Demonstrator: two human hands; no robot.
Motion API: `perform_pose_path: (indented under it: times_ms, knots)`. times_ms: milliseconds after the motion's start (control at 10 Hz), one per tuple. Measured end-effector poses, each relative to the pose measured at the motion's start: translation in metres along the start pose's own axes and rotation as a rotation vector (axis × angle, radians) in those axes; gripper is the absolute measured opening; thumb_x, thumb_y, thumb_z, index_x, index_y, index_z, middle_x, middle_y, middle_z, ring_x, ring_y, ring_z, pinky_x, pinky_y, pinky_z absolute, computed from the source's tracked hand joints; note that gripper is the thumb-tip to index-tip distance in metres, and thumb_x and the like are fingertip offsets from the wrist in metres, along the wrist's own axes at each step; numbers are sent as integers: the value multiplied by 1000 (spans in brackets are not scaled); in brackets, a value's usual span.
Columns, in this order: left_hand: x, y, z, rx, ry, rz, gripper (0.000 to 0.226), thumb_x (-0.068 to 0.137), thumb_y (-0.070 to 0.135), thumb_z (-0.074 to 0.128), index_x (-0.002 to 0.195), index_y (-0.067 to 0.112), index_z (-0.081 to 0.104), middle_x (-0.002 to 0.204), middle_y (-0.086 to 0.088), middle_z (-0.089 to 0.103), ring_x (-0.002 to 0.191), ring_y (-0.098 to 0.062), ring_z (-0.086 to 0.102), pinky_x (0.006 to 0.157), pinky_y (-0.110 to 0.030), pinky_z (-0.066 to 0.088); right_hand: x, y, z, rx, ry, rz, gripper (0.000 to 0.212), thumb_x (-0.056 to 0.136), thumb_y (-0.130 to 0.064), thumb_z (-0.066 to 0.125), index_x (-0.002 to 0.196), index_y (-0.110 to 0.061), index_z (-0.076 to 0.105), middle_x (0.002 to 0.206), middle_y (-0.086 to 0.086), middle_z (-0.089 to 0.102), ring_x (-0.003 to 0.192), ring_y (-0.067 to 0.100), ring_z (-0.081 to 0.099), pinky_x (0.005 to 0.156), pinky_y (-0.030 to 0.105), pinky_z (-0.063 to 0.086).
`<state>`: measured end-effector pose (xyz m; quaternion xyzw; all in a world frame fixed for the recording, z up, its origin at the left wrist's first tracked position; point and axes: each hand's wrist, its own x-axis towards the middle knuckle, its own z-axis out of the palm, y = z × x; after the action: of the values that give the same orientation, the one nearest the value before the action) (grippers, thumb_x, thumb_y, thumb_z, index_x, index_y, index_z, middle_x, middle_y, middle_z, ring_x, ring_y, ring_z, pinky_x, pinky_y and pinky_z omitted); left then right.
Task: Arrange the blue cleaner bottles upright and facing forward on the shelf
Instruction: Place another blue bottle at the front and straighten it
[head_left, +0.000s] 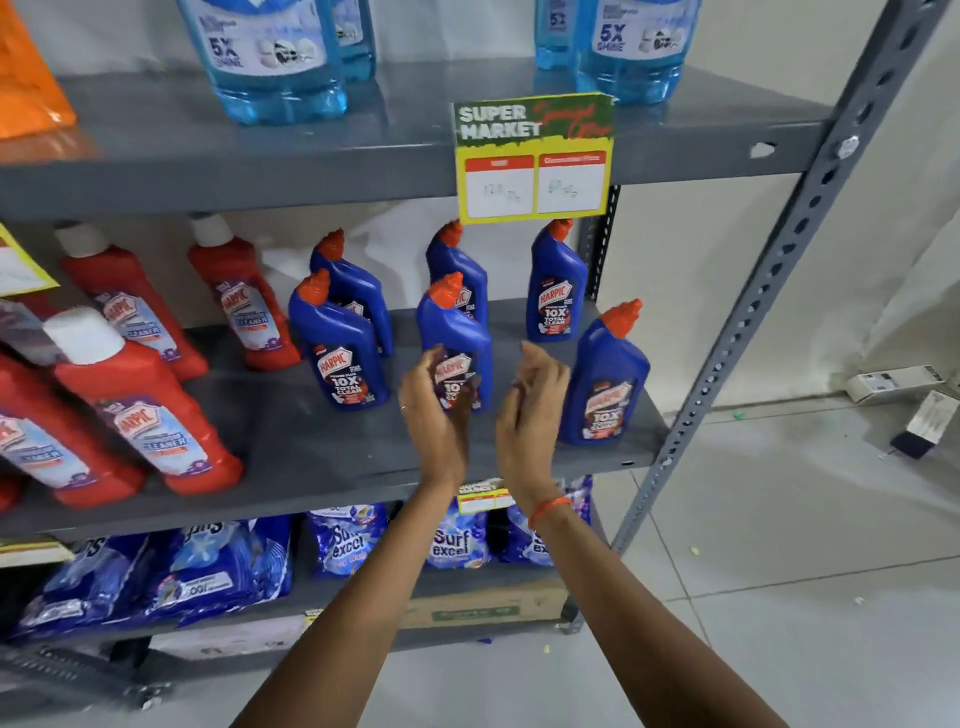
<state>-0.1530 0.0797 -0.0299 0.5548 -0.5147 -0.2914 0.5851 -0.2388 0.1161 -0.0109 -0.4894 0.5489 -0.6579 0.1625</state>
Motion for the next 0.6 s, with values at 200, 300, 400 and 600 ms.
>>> perform_pose_path:
  times_ms: [200, 300, 400, 600]
  knots:
    - [57, -47, -16, 163, -296, -45, 71, 79, 17, 70, 138, 7, 32, 139, -16, 48, 128, -28, 46, 106, -43, 39, 24, 52, 50, -127, -311, 327, 57, 86, -6, 46, 140, -5, 28, 147, 20, 33, 137, 30, 28, 114, 37, 24]
    - [77, -43, -22, 106, -541, -190, 55, 81, 15, 67, 129, 6, 43, 130, -14, 56, 118, -23, 53, 92, -32, 42, 41, 64, 43, -87, -476, 489, 46, 87, -6, 44, 132, -9, 35, 129, 15, 52, 115, 27, 49, 96, 36, 39]
    - [73, -41, -26, 117, -571, -173, 49, 82, 15, 67, 125, 6, 46, 126, -13, 58, 111, -18, 53, 87, -29, 40, 43, 63, 35, -103, -538, 504, 42, 91, -10, 44, 131, -11, 36, 122, 10, 55, 109, 22, 50, 90, 31, 37]
    - [33, -49, -35, 78, -456, -102, 46, 75, 18, 74, 116, 5, 57, 116, -11, 66, 102, -16, 59, 85, -29, 48, 14, 57, 2, -62, -566, 444, 33, 94, -15, 45, 127, -14, 41, 114, 5, 57, 105, 19, 55, 81, 21, 43]
